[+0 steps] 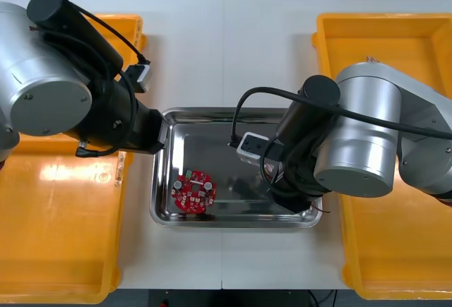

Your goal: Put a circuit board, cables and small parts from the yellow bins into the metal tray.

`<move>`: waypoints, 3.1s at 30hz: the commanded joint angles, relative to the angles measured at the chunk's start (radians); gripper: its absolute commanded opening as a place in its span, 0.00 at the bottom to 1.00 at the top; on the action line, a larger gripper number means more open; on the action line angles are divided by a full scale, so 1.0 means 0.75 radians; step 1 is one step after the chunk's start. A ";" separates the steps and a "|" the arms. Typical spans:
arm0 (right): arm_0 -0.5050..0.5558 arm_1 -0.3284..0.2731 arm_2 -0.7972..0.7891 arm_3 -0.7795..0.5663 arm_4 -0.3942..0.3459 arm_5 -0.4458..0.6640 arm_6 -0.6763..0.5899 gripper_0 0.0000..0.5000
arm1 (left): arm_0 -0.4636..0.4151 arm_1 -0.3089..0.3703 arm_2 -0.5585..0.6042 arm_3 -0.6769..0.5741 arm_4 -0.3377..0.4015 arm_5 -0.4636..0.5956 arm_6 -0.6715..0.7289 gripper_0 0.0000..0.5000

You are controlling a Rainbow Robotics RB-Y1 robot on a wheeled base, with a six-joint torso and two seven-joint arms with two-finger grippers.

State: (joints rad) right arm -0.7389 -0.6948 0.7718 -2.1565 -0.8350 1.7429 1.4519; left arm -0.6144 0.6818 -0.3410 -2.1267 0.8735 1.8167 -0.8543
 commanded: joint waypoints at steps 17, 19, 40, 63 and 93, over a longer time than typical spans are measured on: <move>-0.046 0.045 0.190 0.133 0.215 -0.139 0.461 0.00 | -0.222 0.087 0.181 0.414 0.044 0.030 -0.534 1.00; -0.046 0.047 0.190 0.157 0.197 -0.158 0.465 0.00 | -0.232 0.087 0.215 0.469 0.042 0.028 -0.587 1.00; 0.016 0.123 0.241 0.196 0.299 -0.234 0.441 0.00 | -0.302 0.091 0.309 0.846 -0.122 -0.132 -0.722 1.00; 0.032 0.141 0.241 0.204 0.346 -0.209 0.429 1.00 | -0.322 0.118 0.447 1.017 -0.343 -0.219 -0.964 1.00; -0.058 0.133 -0.354 0.149 0.058 0.236 0.351 1.00 | -0.322 0.093 0.643 1.318 -0.471 -0.399 -1.203 1.00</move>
State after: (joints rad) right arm -0.7312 -0.5974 0.5732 -2.0120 -0.7769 1.9137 1.7590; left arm -0.8033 0.7199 0.1196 -1.1444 0.5129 1.5518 -1.6666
